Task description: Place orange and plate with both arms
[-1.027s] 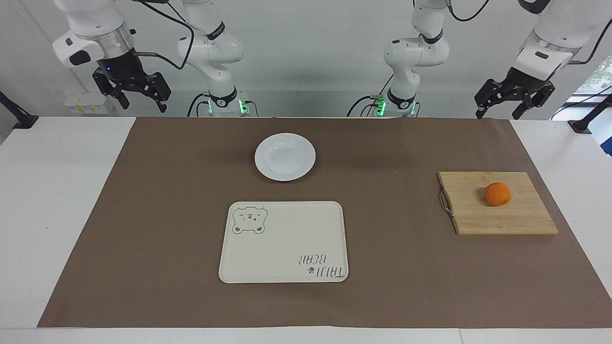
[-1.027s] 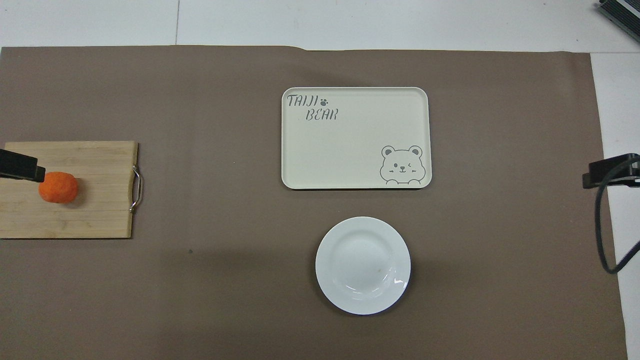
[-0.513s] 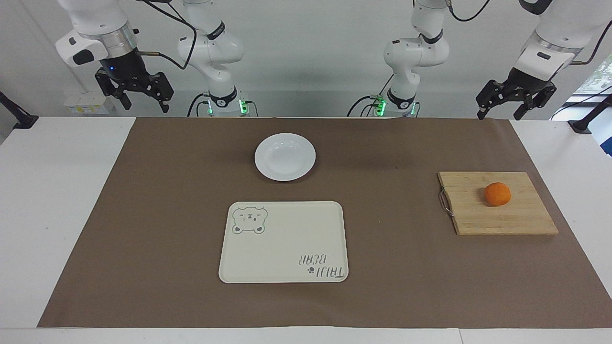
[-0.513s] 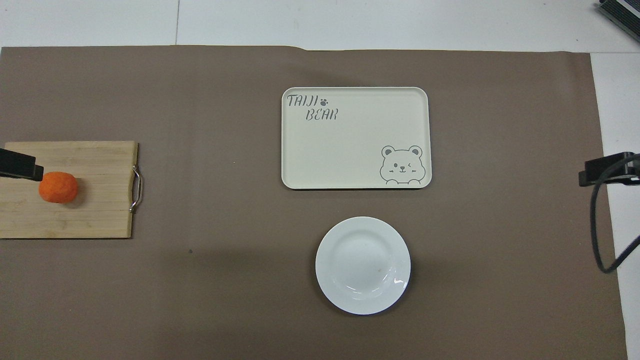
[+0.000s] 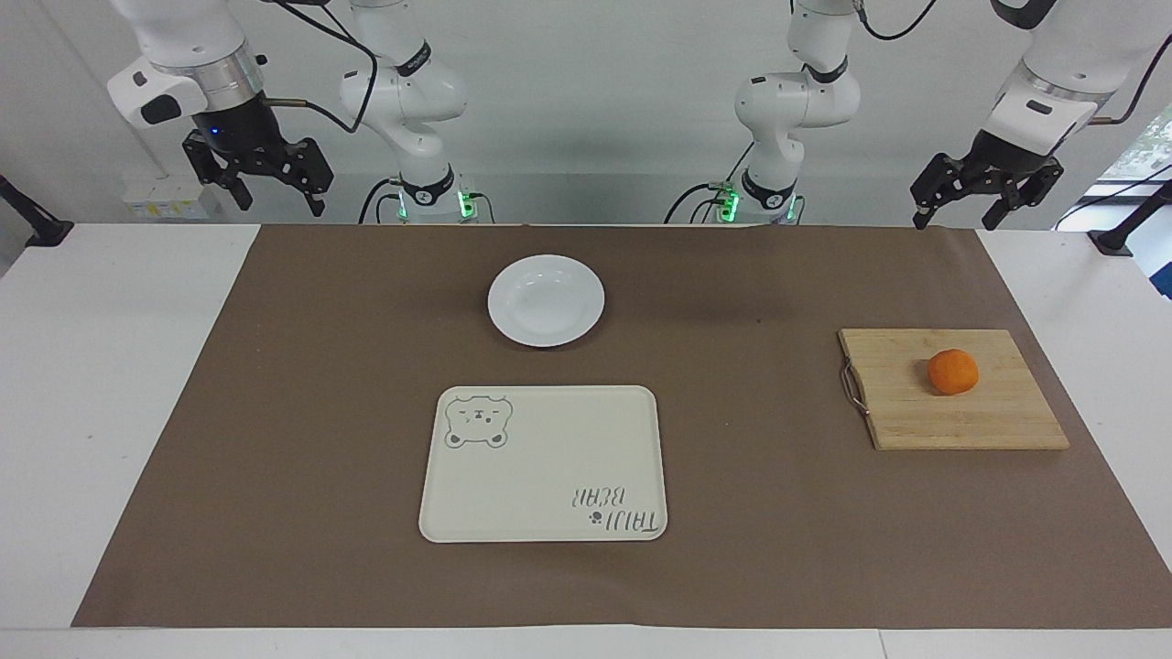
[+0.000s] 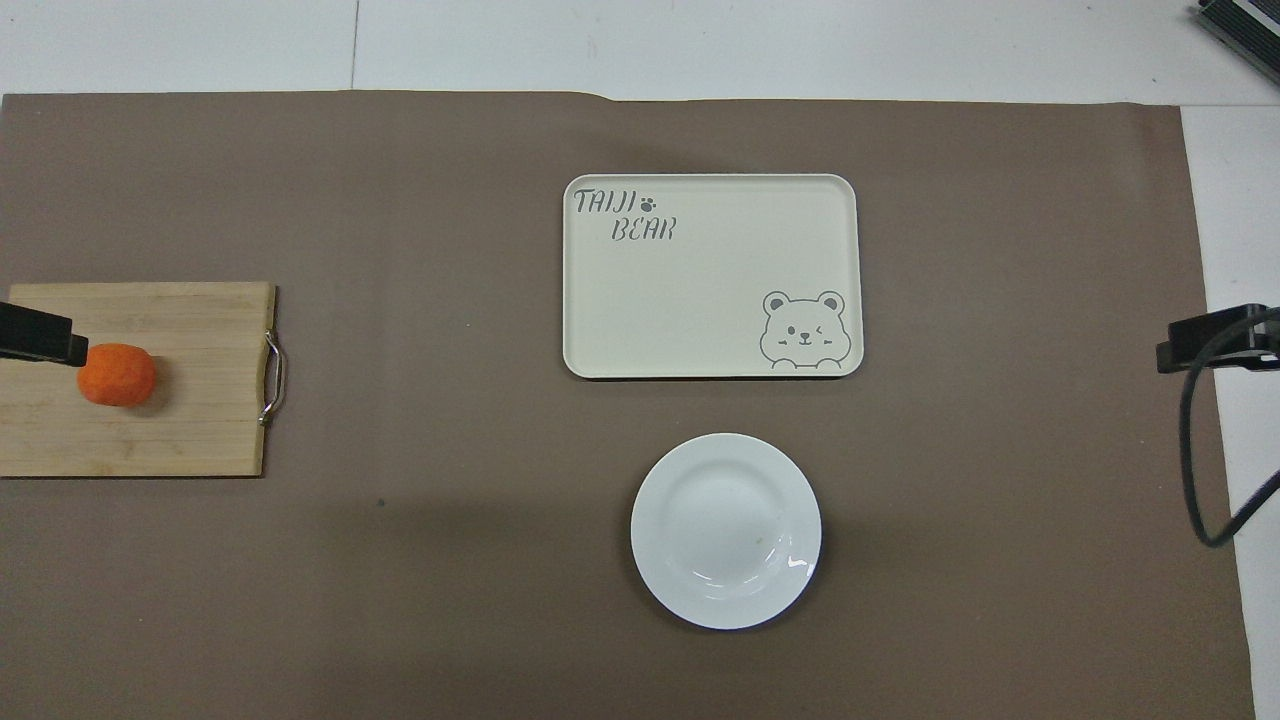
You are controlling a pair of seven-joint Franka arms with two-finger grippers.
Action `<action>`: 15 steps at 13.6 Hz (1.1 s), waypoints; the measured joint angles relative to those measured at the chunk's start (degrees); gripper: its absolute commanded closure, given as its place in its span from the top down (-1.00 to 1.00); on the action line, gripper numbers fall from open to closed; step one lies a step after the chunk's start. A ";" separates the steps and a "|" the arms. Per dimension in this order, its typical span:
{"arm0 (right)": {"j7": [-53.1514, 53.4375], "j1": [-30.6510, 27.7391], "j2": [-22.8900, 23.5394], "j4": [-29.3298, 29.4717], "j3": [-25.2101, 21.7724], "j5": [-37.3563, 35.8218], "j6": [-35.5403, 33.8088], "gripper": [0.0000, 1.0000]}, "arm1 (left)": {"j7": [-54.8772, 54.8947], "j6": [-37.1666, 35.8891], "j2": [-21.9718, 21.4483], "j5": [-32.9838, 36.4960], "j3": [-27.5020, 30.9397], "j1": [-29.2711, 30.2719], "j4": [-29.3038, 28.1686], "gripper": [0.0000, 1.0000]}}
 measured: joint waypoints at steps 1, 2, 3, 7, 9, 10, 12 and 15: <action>0.00 0.00 0.00 0.00 0.00 0.00 0.00 1.00 | 0.00 0.26 -0.10 0.00 0.01 0.03 -0.25 1.00; 0.00 0.00 0.00 0.00 0.00 0.00 0.00 1.00 | 0.00 0.36 -0.24 0.00 0.03 0.04 -0.44 1.00; 0.00 0.00 0.00 0.00 -0.02 0.00 0.00 1.00 | 0.00 0.39 -0.36 0.00 0.04 0.05 -0.54 1.00; 0.00 0.00 0.00 0.00 -0.07 0.00 -0.01 1.00 | 1.19 1.94 -0.60 0.00 0.17 1.96 -1.70 1.00; 0.00 0.00 0.00 0.00 -0.07 0.00 -0.01 1.00 | 3.55 4.46 -0.62 0.00 0.22 4.20 -3.21 1.00; 0.00 0.00 0.00 -0.01 -0.07 0.00 -0.01 1.00 | 5.27 5.63 -0.62 0.00 0.27 5.32 -4.28 1.00; 0.00 -0.01 0.00 -0.03 -0.10 0.00 -0.02 1.00 | 8.09 7.59 -0.62 0.00 0.31 7.21 -6.36 1.00; 0.00 -0.06 -0.05 -0.16 -0.23 0.00 -0.04 1.00 | 10.95 14.77 -0.51 0.00 0.37 9.65 -11.83 1.00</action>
